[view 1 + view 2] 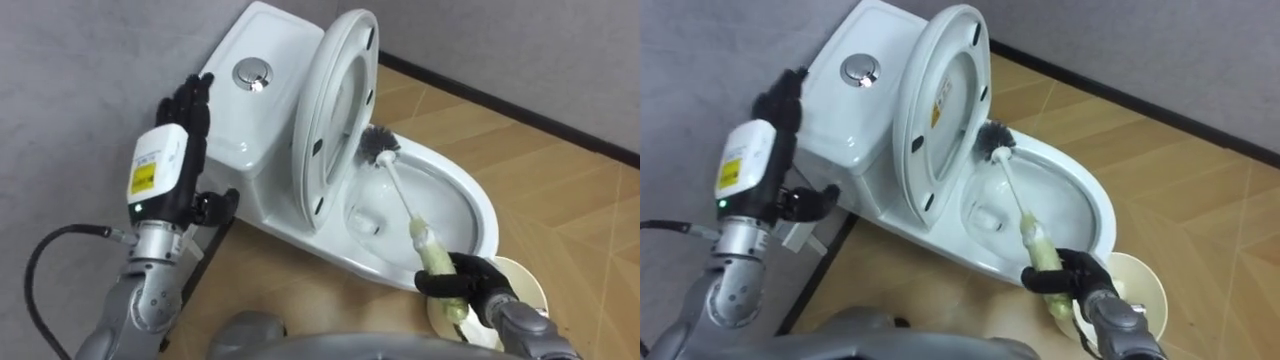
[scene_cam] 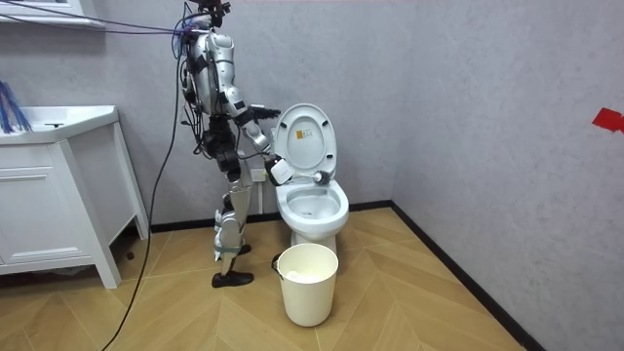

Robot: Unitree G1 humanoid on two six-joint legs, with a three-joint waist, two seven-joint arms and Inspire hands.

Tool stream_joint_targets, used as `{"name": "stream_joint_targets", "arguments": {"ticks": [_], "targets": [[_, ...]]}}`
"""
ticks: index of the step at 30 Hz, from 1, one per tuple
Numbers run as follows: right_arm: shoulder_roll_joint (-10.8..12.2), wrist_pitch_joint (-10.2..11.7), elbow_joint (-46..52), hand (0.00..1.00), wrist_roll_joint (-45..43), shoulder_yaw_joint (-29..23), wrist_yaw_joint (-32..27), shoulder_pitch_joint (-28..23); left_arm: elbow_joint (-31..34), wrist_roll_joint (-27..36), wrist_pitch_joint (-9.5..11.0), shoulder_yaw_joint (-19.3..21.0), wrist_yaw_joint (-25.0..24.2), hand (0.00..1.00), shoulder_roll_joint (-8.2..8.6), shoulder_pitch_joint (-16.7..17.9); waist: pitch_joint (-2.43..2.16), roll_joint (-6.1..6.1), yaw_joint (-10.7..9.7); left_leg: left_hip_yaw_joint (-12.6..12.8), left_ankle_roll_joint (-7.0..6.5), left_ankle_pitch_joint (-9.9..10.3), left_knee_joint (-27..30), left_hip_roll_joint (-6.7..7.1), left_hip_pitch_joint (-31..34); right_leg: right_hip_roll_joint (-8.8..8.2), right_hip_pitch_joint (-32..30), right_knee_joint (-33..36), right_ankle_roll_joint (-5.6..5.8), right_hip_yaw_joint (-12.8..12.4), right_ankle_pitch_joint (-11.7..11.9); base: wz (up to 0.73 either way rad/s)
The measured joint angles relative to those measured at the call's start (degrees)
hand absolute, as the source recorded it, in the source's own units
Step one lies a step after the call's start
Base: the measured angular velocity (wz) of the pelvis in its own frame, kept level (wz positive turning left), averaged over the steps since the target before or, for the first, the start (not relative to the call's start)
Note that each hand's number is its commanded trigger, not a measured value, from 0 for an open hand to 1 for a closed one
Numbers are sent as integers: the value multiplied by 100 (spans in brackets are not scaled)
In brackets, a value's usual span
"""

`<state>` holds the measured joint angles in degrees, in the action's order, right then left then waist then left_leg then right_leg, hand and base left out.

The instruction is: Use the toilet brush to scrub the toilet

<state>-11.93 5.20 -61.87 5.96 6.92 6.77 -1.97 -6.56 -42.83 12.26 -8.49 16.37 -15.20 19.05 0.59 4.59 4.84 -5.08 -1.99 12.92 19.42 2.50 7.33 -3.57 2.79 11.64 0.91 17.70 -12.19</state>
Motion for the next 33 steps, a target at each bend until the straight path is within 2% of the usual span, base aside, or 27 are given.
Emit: {"name": "stream_joint_targets", "arguments": {"ticks": [3,8,12,16,22,24,28,33], "targets": [[-76,-107,-35,100,-49,76,70,-11,-195,2,-209,-151,-331,0,-35,-28,6,6,-42,12,-9,6,47,-19,122,3,-113,18,0,-34,0,-3],[-151,-126,-53,100,-256,79,168,-81,-197,-28,-235,-211,-500,0,-224,-32,1,-32,-146,56,-9,2,37,-63,196,13,-204,25,-8,-39,23,-2],[-160,-142,-300,100,-259,84,138,-69,-245,-63,-351,-305,-583,0,-229,-55,-43,-124,-158,115,-9,-7,2,-75,189,14,-220,21,-8,-64,23,0],[-180,-168,-511,100,-421,84,118,-76,-287,-180,-437,-331,-576,0,-223,-60,-36,-148,-159,192,-15,-26,-40,-83,195,8,-323,115,-10,-195,21,-12],[-216,-395,-648,100,-604,85,-19,-87,-428,-514,-601,-354,-465,0,-221,-174,-6,-153,-167,328,-42,-61,-57,-80,301,-25,-518,235,-8,-339,18,-12],[-253,-419,-694,100,-746,84,-41,-110,-416,-590,-641,-345,-389,0,-231,-222,-13,-162,-256,345,-65,-128,-48,-65,473,-35,-705,251,-4,-342,23,3],[-341,-452,-594,100,-1276,78,-144,-190,-426,-690,-680,-304,-267,0,-235,-237,-25,-165,-307,370,-65,-157,1,-69,619,-21,-879,215,-14,-344,67,-2],[-458,-446,-472,100,-2107,116,-635,-121,-756,-969,-627,-324,127,0,-223,-588,-35,-222,-300,272,-51,-172,195,-75,1029,-4,-1209,365,-45,-264,67,5]]}}
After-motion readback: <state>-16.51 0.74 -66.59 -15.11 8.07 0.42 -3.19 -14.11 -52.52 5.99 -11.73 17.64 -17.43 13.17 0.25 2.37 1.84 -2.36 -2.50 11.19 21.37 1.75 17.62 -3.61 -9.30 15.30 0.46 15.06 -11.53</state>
